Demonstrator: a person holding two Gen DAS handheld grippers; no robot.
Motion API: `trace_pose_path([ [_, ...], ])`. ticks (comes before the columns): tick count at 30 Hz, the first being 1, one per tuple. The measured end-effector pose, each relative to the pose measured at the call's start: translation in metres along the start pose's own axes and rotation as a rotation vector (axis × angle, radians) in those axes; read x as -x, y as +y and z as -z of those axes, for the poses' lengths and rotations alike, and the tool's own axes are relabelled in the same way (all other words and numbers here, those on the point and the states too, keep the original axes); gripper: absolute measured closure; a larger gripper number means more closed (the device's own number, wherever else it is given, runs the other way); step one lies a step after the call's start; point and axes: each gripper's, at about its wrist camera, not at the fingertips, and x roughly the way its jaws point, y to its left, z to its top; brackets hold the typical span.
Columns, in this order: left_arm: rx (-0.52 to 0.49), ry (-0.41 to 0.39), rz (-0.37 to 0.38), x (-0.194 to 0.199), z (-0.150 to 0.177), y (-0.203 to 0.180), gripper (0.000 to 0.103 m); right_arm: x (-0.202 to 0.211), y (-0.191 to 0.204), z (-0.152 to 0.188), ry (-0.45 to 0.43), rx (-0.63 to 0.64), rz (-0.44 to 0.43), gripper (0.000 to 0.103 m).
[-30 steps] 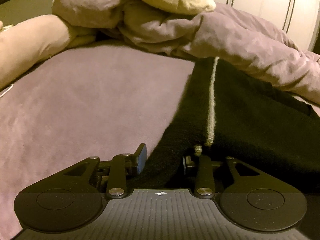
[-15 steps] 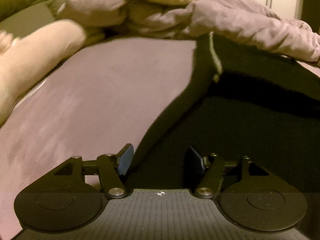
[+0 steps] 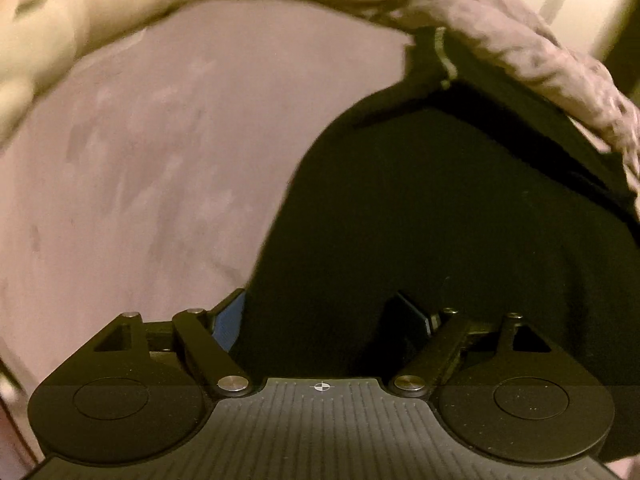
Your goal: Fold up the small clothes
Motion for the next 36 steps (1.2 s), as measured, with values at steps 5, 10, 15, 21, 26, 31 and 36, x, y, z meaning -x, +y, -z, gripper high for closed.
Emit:
trace_pose_path([
  [5,0.07,0.016,0.087,0.003,0.001,0.017,0.018,-0.013,-0.02,0.002,0.078,-0.104,-0.18,0.042],
  [10,0.079,0.034,0.072,0.002,-0.007,0.017,0.019,-0.025,-0.031,-0.001,0.078,-0.19,-0.233,0.042],
  [15,0.134,0.041,0.066,-0.006,-0.011,0.016,0.02,-0.033,-0.028,-0.003,0.092,-0.154,-0.252,0.04],
  [21,0.068,0.045,0.014,-0.006,-0.014,0.005,0.045,-0.03,-0.024,-0.004,0.109,-0.103,-0.281,0.077],
  [26,0.087,0.054,0.025,-0.002,-0.017,0.008,0.065,-0.022,-0.026,-0.008,0.113,-0.124,-0.344,0.09],
  [31,0.112,0.041,0.077,0.007,-0.017,0.013,0.08,-0.016,-0.02,-0.014,0.099,-0.133,-0.406,0.09],
  [36,0.082,0.082,0.101,0.0,-0.011,0.014,0.063,-0.024,-0.013,-0.009,0.143,-0.094,-0.372,0.081],
])
